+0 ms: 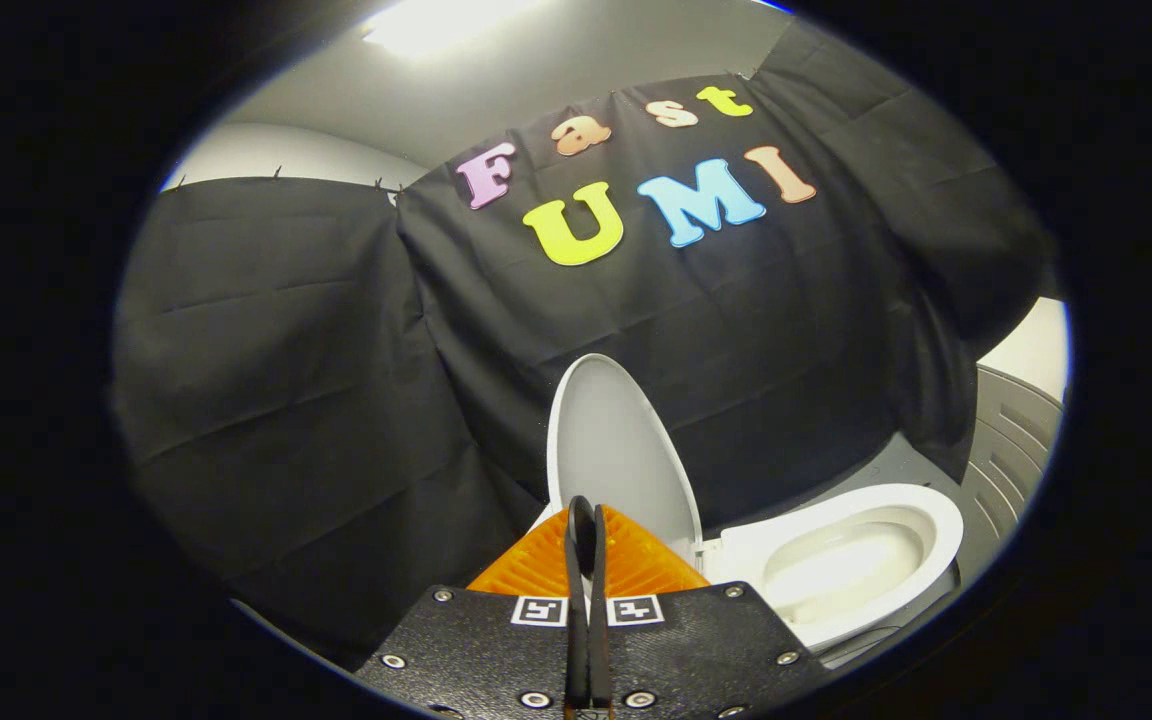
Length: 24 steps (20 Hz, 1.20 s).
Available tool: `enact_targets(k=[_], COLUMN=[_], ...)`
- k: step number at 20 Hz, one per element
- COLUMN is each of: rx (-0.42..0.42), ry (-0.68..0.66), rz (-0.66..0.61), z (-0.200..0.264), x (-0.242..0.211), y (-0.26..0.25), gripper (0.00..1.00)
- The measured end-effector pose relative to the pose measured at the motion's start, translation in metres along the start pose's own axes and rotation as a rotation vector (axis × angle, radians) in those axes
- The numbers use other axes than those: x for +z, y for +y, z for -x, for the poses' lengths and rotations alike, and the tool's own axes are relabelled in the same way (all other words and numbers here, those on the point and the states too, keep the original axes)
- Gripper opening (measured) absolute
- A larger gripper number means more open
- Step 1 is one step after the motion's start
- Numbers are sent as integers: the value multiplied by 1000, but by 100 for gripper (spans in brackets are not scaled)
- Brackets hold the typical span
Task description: Open the toilet lid.
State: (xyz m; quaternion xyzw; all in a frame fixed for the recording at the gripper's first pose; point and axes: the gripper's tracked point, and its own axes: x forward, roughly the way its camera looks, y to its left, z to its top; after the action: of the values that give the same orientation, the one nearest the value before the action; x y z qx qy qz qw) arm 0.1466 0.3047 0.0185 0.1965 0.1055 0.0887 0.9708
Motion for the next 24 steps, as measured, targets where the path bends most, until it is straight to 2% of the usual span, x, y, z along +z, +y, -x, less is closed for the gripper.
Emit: enact_targets(k=[10, 24], rx=[55, 95], ry=[10, 11], rz=[38, 84], z=[-20, -37], x=[-25, -47], y=[46, 79], gripper=[0, 0])
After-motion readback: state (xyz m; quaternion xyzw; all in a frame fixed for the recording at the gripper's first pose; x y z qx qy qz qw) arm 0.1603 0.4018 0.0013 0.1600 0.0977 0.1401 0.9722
